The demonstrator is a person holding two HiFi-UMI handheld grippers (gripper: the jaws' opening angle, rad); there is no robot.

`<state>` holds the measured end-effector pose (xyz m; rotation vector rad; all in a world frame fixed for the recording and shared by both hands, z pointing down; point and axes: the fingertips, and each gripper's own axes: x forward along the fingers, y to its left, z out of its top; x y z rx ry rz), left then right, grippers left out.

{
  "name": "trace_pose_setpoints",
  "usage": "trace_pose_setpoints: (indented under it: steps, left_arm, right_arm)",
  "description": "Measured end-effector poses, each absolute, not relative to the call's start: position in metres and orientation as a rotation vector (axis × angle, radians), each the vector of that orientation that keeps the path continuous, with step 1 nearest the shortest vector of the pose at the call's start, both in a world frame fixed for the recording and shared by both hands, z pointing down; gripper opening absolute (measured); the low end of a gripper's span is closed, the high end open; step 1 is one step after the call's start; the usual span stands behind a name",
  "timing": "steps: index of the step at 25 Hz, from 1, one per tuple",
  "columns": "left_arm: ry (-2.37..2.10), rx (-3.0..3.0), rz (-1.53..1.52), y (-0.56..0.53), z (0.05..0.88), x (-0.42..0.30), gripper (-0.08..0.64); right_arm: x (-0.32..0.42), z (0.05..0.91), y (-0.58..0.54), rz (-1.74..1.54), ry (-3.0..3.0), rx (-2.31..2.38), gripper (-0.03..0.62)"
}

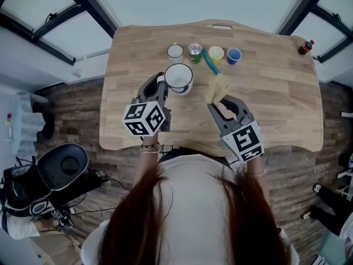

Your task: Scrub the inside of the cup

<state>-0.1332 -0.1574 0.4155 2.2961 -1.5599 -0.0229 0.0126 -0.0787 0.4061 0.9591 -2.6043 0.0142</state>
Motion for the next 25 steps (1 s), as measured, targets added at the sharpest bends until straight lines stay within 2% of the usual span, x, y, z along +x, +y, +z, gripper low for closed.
trace_pose_setpoints:
  steps: [25]
  left_arm:
    - [-1.499, 2.367, 0.004, -0.138, 0.404, -0.125, 0.029]
  right_arm:
    - [0.036, 0.406, -0.078, 0.161, -2.570, 1.151, 0.093]
